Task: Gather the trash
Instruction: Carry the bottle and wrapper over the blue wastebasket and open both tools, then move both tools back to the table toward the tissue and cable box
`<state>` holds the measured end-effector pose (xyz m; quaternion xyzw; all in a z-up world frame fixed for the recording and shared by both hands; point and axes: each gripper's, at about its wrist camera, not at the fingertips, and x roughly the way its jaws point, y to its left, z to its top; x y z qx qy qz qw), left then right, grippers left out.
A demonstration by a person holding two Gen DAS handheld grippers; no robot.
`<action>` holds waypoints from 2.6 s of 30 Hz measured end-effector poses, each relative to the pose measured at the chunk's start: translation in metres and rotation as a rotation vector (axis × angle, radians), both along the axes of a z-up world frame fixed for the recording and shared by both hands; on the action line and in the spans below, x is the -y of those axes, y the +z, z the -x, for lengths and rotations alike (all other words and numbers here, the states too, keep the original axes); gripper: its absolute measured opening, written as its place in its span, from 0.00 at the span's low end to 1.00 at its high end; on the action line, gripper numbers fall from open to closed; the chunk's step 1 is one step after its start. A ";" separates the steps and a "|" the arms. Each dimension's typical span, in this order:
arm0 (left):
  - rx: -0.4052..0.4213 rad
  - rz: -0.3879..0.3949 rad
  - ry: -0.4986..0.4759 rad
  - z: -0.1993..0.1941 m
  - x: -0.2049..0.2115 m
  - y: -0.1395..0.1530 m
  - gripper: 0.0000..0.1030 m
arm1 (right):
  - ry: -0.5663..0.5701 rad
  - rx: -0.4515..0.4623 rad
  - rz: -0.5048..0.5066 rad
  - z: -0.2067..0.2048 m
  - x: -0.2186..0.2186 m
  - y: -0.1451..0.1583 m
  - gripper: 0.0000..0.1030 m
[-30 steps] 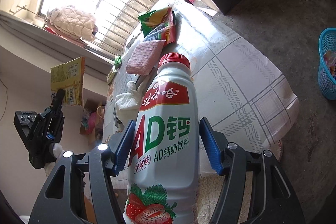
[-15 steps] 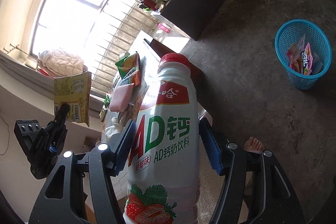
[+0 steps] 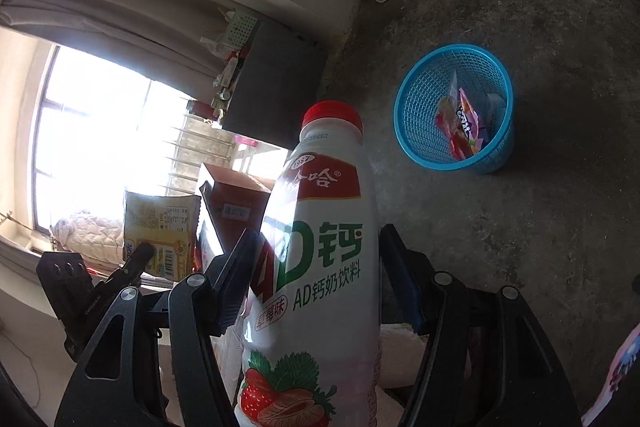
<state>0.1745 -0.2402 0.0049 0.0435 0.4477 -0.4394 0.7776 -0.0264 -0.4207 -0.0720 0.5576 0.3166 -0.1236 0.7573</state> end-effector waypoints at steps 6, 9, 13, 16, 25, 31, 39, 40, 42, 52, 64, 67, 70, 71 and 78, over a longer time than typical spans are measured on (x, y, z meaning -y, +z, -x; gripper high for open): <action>-0.126 -0.141 -0.078 -0.032 0.082 -0.060 0.02 | -0.044 -0.057 -0.066 -0.013 0.041 -0.050 0.59; -0.169 -0.214 -0.098 -0.048 0.116 -0.096 0.02 | -0.047 -0.091 -0.101 -0.032 0.063 -0.078 0.59; -0.207 -0.294 -0.113 -0.070 0.160 -0.138 0.02 | -0.027 -0.145 -0.118 -0.073 0.094 -0.114 0.59; -0.210 -0.326 -0.113 -0.088 0.194 -0.158 0.02 | -0.014 -0.184 -0.115 -0.113 0.122 -0.140 0.61; -0.229 -0.356 -0.045 -0.121 0.232 -0.194 0.45 | -0.057 -0.255 -0.128 -0.145 0.158 -0.198 0.69; -0.210 -0.343 -0.052 -0.116 0.195 -0.174 0.45 | -0.050 -0.274 -0.135 -0.103 0.131 -0.195 0.69; -0.185 -0.222 -0.040 -0.095 0.107 -0.103 0.46 | -0.099 -0.212 -0.087 -0.048 0.099 -0.139 0.69; -0.180 -0.201 -0.030 -0.091 0.092 -0.092 0.47 | -0.104 -0.200 -0.077 -0.043 0.095 -0.129 0.69; -0.167 -0.150 -0.006 -0.083 0.058 -0.071 0.50 | -0.099 -0.173 -0.058 -0.036 0.084 -0.109 0.69; -0.027 0.013 0.214 -0.016 -0.131 0.001 0.60 | 0.093 -0.053 0.051 -0.055 0.006 -0.016 0.74; 0.025 0.134 0.636 0.040 -0.345 -0.001 0.65 | 0.541 0.012 0.143 -0.158 -0.161 0.051 0.76; 0.016 0.131 0.717 0.049 -0.378 -0.012 0.65 | 0.669 0.019 0.174 -0.187 -0.214 0.061 0.79; -0.001 0.139 0.774 0.055 -0.407 -0.024 0.65 | 0.791 0.025 0.202 -0.214 -0.269 0.068 0.81; -0.006 0.144 0.790 0.056 -0.414 -0.027 0.65 | 0.829 0.026 0.212 -0.222 -0.287 0.070 0.82; -0.016 0.166 0.876 0.054 -0.451 -0.042 0.66 | 1.021 0.035 0.366 -0.270 -0.400 0.077 0.82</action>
